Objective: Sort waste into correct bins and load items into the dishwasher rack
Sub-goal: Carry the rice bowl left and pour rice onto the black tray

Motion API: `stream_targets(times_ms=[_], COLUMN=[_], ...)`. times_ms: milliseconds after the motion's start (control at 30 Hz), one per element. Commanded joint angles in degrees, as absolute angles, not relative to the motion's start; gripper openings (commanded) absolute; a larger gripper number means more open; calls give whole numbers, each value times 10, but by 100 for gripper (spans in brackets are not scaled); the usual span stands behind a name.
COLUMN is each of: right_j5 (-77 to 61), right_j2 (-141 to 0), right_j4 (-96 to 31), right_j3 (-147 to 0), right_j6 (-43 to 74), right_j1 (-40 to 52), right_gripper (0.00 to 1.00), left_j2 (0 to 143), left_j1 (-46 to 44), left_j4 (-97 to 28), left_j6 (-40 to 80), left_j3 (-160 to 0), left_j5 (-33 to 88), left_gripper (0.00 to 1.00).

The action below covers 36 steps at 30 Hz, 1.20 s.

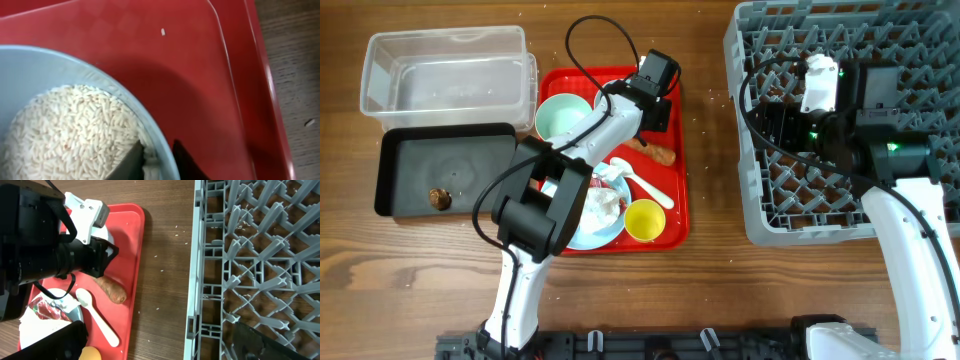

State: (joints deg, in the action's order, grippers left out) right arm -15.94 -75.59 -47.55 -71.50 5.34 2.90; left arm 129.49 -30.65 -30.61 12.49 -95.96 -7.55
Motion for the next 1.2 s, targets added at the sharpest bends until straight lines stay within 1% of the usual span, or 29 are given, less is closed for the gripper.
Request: stream_targets(times_ms=[0, 233, 700, 767, 833, 933, 1000, 1067, 1100, 1133, 1167], right_j5=[-148, -148, -148, -148, -148, -148, -148, -148, -148, -148, -148], right_j2=[-761, -761, -761, -761, -761, -761, -761, -761, -761, -761, -761], right_j4=[-473, -472, -471, -471, -471, -471, -471, -471, -471, -472, -472], right_j3=[-719, -719, -719, -719, -719, -719, -719, -719, -719, -719, -719], right_j6=[61, 60, 60, 60, 60, 60, 60, 60, 60, 60, 60], right_j1=[27, 27, 27, 27, 27, 27, 27, 27, 27, 27, 27], right_gripper=[95, 95, 96, 95, 96, 96, 96, 96, 96, 96, 96], left_j2=[1304, 1289, 1157, 1139, 1105, 1044, 995, 981, 976, 976, 976], left_j1=[-304, -305, -305, -305, -297, -263, -204, -167, -138, -107, -65], left_j4=[-302, -315, -345, -361, -422, -544, -650, -692, -713, -726, -731], left_j6=[127, 127, 187, 200, 238, 281, 274, 265, 242, 215, 177], left_j3=[-954, -966, -971, -971, -971, -971, -971, -971, -971, -969, -962], left_j5=[-78, -102, -127, -127, -125, -101, -72, -66, -51, -26, 25], left_gripper=[4, 4, 4, 4, 4, 4, 4, 4, 4, 4, 4])
